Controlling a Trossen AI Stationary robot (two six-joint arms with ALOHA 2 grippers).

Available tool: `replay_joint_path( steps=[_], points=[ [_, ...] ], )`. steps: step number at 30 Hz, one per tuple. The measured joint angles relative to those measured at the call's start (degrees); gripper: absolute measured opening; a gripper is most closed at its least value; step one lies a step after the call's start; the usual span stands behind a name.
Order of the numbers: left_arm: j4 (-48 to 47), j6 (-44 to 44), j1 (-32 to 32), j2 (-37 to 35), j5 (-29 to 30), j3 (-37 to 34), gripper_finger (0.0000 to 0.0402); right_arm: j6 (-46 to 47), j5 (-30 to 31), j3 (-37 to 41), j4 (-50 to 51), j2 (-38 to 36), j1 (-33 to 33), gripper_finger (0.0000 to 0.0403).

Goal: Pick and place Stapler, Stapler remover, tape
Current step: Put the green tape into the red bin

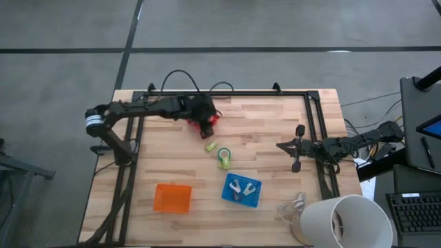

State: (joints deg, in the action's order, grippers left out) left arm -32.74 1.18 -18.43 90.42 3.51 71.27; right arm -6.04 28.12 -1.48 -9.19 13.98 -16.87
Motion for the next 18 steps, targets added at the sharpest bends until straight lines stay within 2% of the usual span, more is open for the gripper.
replay_joint_path(
  steps=[8,18],
  points=[
    [8.72,0.16,6.86,4.27,-0.64,-0.11,0.0175,0.0,0.0,-0.01,0.0,0.0,0.0,0.0008],
    [11.16,0.05,7.75,13.9,-0.46,-0.22,0.0174,0.0,-0.01,-0.01,0.0,0.0,0.0,0.0008]
  ],
)
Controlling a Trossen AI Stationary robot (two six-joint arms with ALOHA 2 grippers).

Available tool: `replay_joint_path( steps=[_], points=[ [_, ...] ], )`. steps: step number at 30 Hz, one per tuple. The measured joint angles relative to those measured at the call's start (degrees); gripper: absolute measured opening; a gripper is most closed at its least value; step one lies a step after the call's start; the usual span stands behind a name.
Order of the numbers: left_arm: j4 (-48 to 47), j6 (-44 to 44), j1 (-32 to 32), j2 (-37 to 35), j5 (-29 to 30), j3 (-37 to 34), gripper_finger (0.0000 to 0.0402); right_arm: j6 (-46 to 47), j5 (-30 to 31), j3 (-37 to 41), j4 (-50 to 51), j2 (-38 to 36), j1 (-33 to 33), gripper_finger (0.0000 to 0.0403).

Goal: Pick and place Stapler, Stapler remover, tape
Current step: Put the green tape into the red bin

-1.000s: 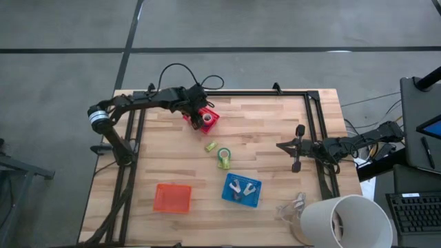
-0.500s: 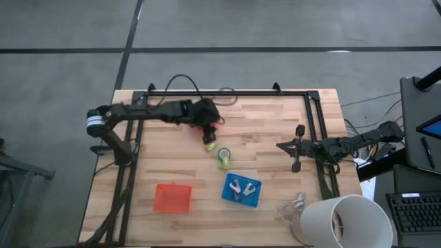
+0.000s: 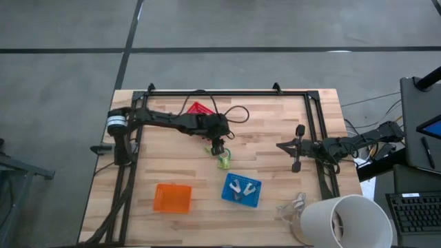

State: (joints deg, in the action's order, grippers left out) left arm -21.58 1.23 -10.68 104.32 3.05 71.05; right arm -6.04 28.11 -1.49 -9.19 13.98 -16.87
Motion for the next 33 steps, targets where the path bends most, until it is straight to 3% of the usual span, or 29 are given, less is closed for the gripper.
replay_joint_path(
  steps=[26,29,33],
  points=[
    [1.43,-1.39,3.19,6.77,-5.14,-0.57,0.0173,0.0,-0.01,0.01,0.0,0.0,-0.01,0.0008],
    [1.2,-1.35,3.3,6.57,-5.18,-0.68,0.0156,0.0,0.0,0.01,0.0,0.0,0.0,0.0008],
    [0.23,0.46,3.37,5.48,-5.01,-0.93,0.0103,0.0,-0.01,0.01,0.0,0.0,-0.01,0.0008]
  ],
)
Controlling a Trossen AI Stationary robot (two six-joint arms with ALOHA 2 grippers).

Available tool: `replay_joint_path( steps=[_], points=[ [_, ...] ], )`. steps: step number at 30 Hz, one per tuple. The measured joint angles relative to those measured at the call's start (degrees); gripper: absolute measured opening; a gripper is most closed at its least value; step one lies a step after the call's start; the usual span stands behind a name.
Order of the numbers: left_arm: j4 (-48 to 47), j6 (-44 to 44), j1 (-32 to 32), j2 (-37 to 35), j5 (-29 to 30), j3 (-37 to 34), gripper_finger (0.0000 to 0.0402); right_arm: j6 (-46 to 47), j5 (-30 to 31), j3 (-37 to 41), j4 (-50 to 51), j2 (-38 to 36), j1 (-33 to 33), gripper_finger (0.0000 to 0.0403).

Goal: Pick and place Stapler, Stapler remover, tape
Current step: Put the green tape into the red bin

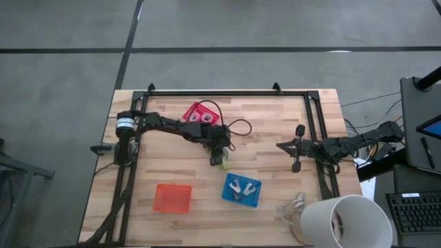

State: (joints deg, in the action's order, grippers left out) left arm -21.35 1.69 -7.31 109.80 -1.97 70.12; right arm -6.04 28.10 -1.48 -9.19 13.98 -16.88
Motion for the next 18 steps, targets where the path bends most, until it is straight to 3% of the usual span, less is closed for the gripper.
replay_joint_path(
  steps=[5,12,18],
  points=[
    [-0.19,2.26,-0.65,-0.67,0.57,-0.03,0.004,0.0,0.02,0.0,0.02,0.02,0.02,0.0008],
    [-3.68,3.9,-0.87,-3.9,7.07,2.02,0.0043,0.0,0.02,0.0,0.01,0.02,0.01,0.0008],
    [-12.05,5.11,-1.1,-12.89,17.62,3.05,0.0067,0.0,0.0,0.0,0.0,0.04,0.02,0.0008]
  ],
)
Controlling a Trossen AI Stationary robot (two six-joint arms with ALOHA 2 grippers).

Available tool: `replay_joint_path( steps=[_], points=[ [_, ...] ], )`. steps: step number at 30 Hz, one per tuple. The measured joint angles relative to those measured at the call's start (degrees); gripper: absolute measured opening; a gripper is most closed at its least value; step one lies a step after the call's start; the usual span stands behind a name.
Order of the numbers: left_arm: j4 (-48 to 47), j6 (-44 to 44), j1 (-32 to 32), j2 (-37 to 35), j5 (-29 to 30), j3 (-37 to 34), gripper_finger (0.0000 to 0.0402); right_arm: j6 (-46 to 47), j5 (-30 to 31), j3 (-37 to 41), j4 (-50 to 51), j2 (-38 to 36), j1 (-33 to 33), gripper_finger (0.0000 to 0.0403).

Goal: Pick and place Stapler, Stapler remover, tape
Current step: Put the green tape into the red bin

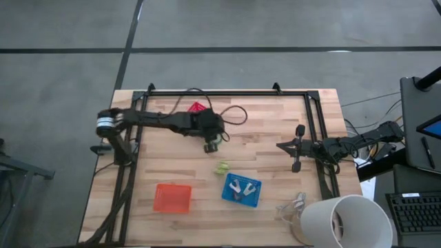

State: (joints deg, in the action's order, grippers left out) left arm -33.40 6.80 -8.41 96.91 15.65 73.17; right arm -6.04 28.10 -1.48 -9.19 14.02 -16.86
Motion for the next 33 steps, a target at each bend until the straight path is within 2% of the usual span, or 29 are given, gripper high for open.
replay_joint_path(
  steps=[2,4,8,12,14,17,20,24,27,33],
  points=[
    [-0.84,0.28,-0.81,-3.65,4.24,-1.81,0.006,0.0,0.02,0.0,0.02,0.02,0.0,0.0008],
    [-0.49,0.32,-2.57,-6.87,5.99,-3.91,0.0051,0.0,0.0,0.0,0.04,0.03,-0.02,0.0008],
    [1.17,-0.76,-8.09,-11.84,6.02,-8.19,0.005,0.0,0.02,0.0,0.07,0.07,0.0,0.0008],
    [6.83,-4.85,-14.68,-14.08,6.15,-13.06,0.0072,0.0,0.02,0.0,0.17,0.07,0.0,0.0008],
    [10.03,-6.95,-17.52,-14.28,4.48,-15.51,0.0082,0.0,0.02,0.0,0.2,0.07,0.0,0.0008],
    [15.35,-7.64,-20.72,-14.12,-3.99,-18.76,0.0085,0.0,0.02,0.0,0.22,0.07,0.0,0.0008],
    [17.83,-8.91,-22.26,-14.04,-6.35,-21.2,0.0078,0.0,0.02,0.0,0.22,0.07,-0.02,0.0008],
    [17.24,-9.66,-22.62,-14.32,-1.35,-22.4,0.0061,0.0,0.02,0.0,0.25,0.07,-0.01,0.0008],
    [17.33,-9.34,-22.73,-14.26,-1.04,-23.14,0.0056,0.0,0.0,0.0,0.31,0.07,-0.02,0.0008],
    [17.46,-9.28,-22.88,-13.47,-1.56,-23.92,0.0073,0.0,0.02,0.0,0.42,0.07,-0.02,0.0008]
  ],
)
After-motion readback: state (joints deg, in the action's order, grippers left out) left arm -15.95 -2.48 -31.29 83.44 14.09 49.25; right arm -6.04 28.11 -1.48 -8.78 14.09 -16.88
